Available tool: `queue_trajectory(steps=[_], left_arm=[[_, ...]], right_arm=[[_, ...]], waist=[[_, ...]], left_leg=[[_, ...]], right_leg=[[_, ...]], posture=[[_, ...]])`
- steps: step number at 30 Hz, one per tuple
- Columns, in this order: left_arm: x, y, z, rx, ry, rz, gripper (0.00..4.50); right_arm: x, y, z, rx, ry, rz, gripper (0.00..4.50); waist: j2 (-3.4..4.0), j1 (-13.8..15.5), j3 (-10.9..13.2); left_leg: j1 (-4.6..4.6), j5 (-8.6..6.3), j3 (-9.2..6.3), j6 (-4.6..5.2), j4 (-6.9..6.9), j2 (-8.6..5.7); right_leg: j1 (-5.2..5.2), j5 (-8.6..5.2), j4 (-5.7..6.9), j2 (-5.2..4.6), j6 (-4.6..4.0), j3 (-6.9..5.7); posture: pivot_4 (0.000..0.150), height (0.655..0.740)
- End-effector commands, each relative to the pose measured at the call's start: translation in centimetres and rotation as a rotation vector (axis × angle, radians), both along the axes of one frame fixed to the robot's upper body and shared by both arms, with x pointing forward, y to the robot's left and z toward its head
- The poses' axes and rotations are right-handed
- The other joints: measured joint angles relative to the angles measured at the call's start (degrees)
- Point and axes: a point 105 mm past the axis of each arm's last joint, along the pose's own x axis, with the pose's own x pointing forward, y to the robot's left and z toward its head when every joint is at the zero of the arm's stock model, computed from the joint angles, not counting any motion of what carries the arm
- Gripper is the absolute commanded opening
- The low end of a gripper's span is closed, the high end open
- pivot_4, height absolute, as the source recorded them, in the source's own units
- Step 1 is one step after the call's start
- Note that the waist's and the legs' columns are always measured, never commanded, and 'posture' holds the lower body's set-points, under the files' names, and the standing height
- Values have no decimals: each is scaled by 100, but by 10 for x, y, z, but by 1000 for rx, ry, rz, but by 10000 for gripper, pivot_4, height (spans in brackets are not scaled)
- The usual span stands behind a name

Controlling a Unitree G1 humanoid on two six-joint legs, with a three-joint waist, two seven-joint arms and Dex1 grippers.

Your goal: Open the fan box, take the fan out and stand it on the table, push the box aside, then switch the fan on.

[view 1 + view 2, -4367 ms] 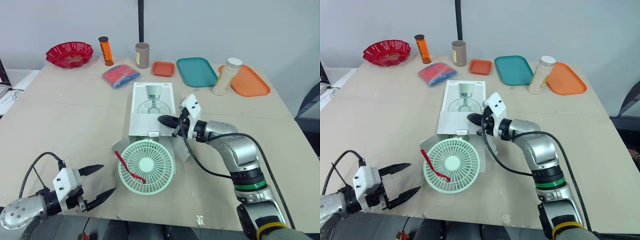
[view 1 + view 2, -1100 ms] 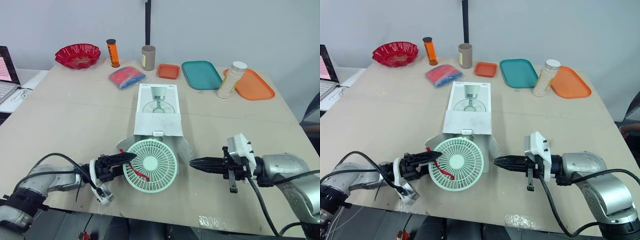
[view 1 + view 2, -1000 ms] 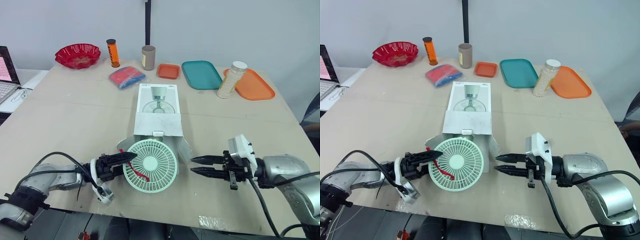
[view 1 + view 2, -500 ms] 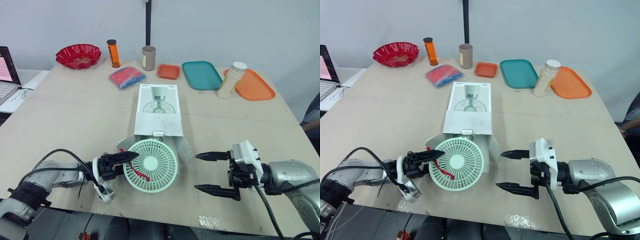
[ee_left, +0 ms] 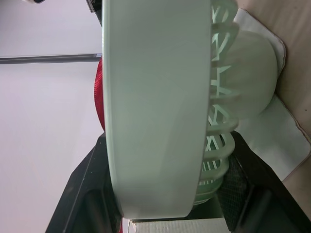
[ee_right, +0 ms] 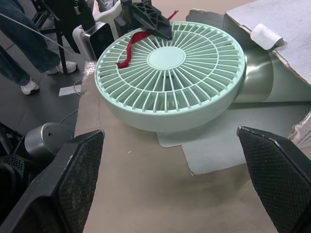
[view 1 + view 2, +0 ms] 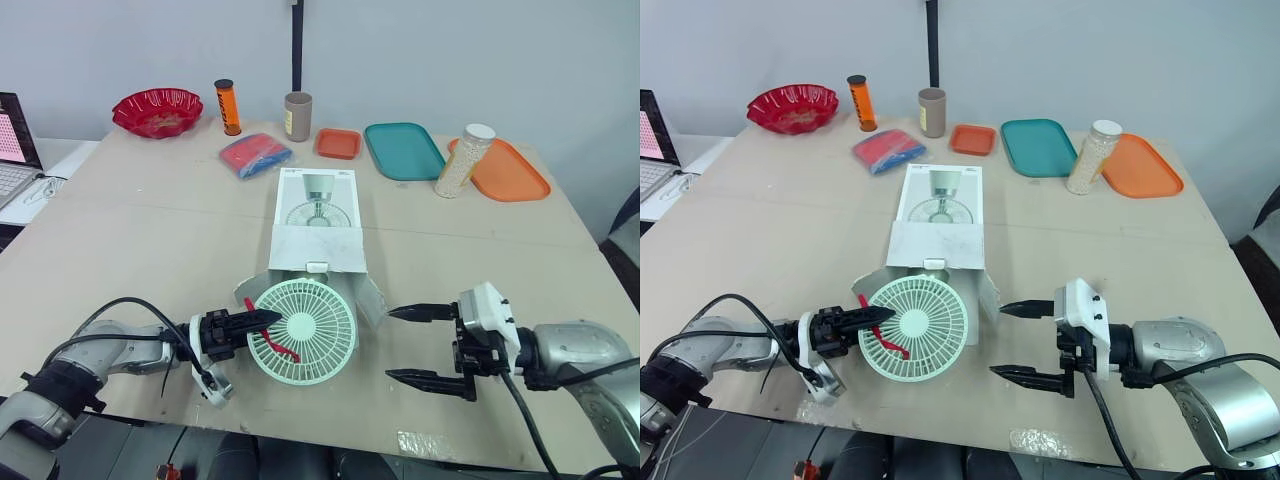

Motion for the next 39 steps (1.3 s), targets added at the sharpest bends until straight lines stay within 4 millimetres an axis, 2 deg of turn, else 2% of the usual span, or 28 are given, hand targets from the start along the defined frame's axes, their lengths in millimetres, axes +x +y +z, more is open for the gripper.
queue_trajectory(steps=[1, 3, 10, 14, 18, 22, 27, 32, 39], left_arm=[[-2, 0, 14, -44, 9, -13, 19641], [-11, 4, 16, -77, 104, -19, 19641], [-56, 17, 46, -166, 330, -55, 19641], [-67, 18, 60, -196, 448, -28, 19641], [-70, 19, 70, -204, 554, 8, 19641], [-72, 23, 76, -251, 746, 55, 19641], [-64, 19, 105, -368, 899, 59, 19641], [-69, 15, 107, -346, 1079, 44, 19641], [-68, 11, 126, -416, 1269, 23, 19641]], right_arm=[[-1, 7, 3, 0, -38, 36, 45000], [0, 9, 3, -1, -41, 43, 45000], [5, 14, 3, 2, -50, 83, 45000], [8, 18, 2, 7, -53, 109, 45000], [11, 21, 3, 16, -60, 130, 45000], [10, 22, 5, 23, -63, 146, 45000], [10, 21, 4, 24, -58, 149, 45000], [13, 25, 4, 33, -62, 154, 45000], [17, 29, 3, 43, -70, 166, 45000]], waist=[[0, 0, 0], [0, -12, 0], [10, -15, -7], [9, -15, -7], [18, -16, -4], [18, -17, -2], [24, -18, 2], [28, -24, 6], [42, -24, 27]], left_leg=[[0, 0, -1, 0, 0, 0], [0, 0, -1, 0, 1, 0], [24, 0, -2, -1, -4, 6], [49, -1, -2, 0, -3, 4], [68, -2, -5, 3, -5, 5], [68, -3, -6, 4, -7, 6], [69, -5, -7, 6, -8, 6], [68, -7, -8, 9, -8, 6], [68, -9, -10, 11, -8, 8]], right_leg=[[0, 0, 0, 0, 0, 0], [1, 0, 0, 0, 0, -1], [19, -5, 2, -15, -9, -36], [50, -8, 0, -17, -5, -37], [77, -16, -7, -16, 1, -40], [78, -19, -9, -14, 0, -43], [83, -20, -14, -14, 2, -45], [83, -22, -20, -11, 4, -44], [83, -26, -26, -7, 4, -44]], posture=[[1500, 7389], [1500, 7389], [1500, 7389], [1500, 7389], [1500, 7389], [1500, 7389], [1500, 7389], [1500, 7389], [1500, 7389]])
